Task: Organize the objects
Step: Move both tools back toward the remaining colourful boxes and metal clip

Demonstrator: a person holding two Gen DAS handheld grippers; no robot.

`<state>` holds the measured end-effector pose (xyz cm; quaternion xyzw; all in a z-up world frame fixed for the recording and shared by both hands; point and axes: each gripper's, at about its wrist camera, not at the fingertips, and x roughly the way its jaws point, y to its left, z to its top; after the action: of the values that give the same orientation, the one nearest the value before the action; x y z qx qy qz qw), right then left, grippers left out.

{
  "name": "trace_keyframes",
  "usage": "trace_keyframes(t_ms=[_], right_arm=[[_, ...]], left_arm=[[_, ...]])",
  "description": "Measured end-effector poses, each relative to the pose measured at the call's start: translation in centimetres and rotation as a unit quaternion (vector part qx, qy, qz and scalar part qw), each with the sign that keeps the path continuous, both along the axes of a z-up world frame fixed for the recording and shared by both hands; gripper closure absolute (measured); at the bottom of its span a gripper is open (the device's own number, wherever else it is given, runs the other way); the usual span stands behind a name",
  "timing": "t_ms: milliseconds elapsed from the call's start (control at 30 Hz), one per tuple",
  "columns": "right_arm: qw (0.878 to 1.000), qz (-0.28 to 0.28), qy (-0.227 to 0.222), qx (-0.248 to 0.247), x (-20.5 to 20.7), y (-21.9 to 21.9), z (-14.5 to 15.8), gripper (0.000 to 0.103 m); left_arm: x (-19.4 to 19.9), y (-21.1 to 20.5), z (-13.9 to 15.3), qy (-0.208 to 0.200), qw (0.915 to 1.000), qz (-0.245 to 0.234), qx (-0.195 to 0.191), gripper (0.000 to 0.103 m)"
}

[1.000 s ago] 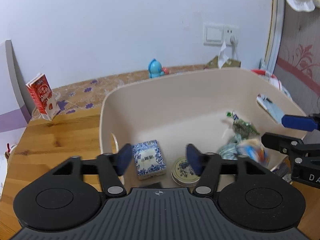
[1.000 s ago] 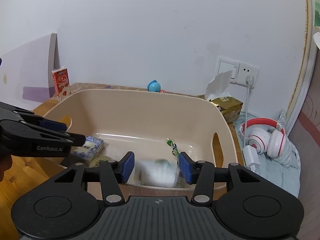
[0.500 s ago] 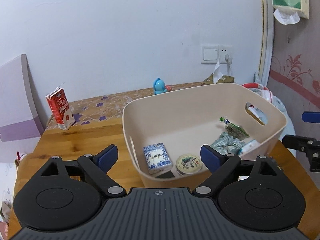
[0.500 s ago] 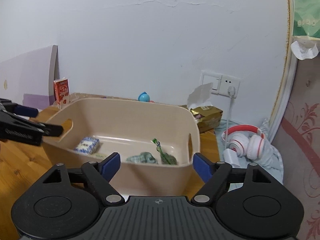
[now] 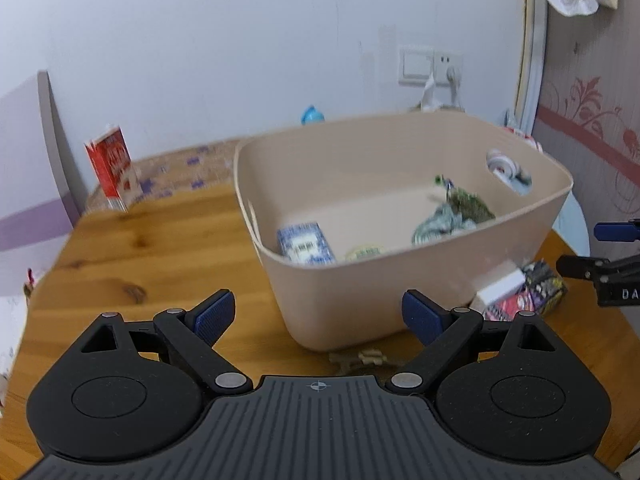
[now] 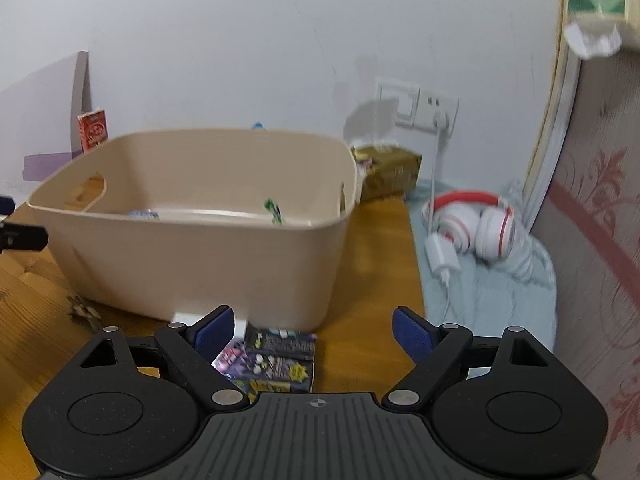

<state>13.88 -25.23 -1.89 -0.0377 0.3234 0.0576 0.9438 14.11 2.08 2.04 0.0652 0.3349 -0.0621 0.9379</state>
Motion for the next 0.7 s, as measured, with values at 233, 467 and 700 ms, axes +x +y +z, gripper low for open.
trace_keyframes(t_ms=[233,467,700], right_arm=[[0.999,-0.048,0.011,-0.001,1.3,-1.5,-2.0,0.025],[0.999,-0.035,0.036,-0.003,1.2,-1.5,-3.0,0.029],[0.997,0.011,0.072,0.024,-0.2,-0.4,-2.8,0.035]], left_arm=[[1.7,-0.8,-3.6,0.029,0.9994,0.019,0.010,0.011],[3.4,-0.7,-5.6,0.058,0.9978,0.029,-0.010,0.011],[3.7,-0.6,-6.6,0.073,0.9968,0.031,-0.012,0.011]])
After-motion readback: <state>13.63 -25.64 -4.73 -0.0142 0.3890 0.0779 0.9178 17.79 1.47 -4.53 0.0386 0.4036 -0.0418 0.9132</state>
